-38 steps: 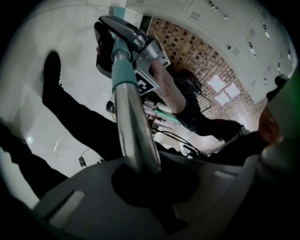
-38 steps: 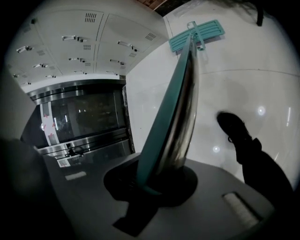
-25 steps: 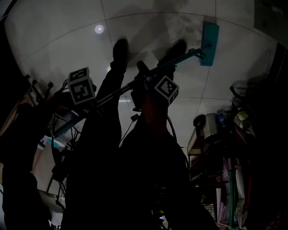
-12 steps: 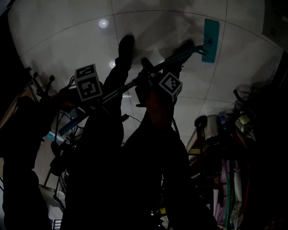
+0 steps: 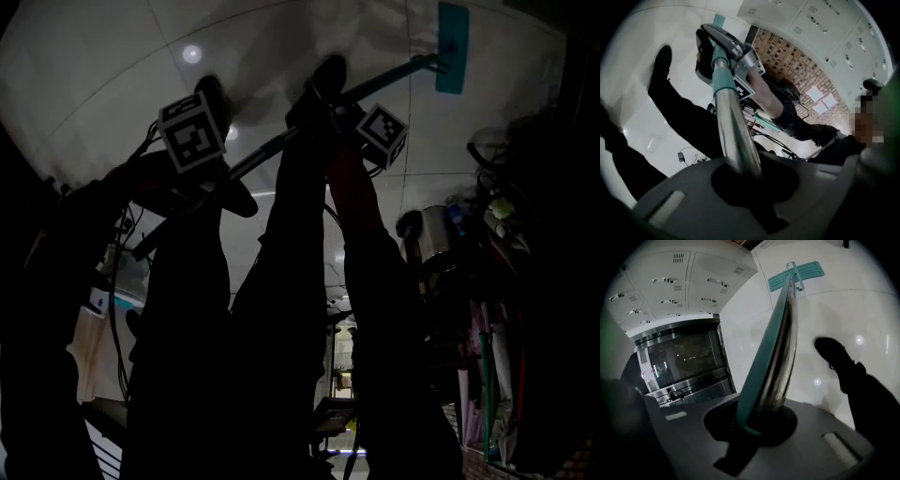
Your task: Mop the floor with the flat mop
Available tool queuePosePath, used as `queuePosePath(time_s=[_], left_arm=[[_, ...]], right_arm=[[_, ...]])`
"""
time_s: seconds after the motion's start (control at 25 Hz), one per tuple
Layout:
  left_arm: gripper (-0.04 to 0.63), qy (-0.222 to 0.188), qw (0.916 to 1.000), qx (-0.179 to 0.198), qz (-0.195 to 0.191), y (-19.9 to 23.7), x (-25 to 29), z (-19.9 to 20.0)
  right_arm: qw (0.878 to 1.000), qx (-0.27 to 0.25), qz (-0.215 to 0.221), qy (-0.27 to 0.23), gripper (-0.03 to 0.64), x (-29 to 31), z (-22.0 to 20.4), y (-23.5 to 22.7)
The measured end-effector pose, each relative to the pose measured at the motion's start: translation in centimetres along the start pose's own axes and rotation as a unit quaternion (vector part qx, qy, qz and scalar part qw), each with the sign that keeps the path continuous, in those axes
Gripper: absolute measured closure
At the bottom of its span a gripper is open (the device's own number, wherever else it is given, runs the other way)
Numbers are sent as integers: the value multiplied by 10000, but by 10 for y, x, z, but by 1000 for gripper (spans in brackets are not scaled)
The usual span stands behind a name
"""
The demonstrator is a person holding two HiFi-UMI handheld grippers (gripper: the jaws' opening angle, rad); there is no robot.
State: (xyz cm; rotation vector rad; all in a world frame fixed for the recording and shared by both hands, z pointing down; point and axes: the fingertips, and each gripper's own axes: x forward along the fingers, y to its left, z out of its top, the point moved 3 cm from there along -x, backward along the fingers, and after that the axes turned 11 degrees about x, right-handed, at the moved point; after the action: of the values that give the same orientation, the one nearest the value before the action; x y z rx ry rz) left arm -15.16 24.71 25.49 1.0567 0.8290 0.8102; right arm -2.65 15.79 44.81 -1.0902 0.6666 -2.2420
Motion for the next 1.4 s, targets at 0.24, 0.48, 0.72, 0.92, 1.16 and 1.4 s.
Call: queuePosePath(time_s=[0.24, 0.48, 0.72, 0.92, 1.16, 1.4], left_arm=[[591, 263, 9989, -341, -161, -2, 34, 140], [592, 218, 9993, -278, 151, 27, 59, 245], [592, 163, 9989, -130, 418, 30, 60, 257], [591, 635, 9955, -46, 697, 27, 53, 209], [588, 751, 9951, -130, 627, 14, 36, 92], [586, 152, 9986, -434, 273, -4, 11, -24]], right_arm=[[9993, 1, 232, -309, 563, -47, 141, 43], [9985, -228, 158, -477, 561, -84, 245, 55], [9981, -441, 181, -388, 554, -88, 258, 60], [9972, -353, 335, -570, 554, -77, 213, 52], [9988, -254, 204, -378, 554, -53, 98, 26], [9998, -114, 49, -130, 555, -22, -26, -1]])
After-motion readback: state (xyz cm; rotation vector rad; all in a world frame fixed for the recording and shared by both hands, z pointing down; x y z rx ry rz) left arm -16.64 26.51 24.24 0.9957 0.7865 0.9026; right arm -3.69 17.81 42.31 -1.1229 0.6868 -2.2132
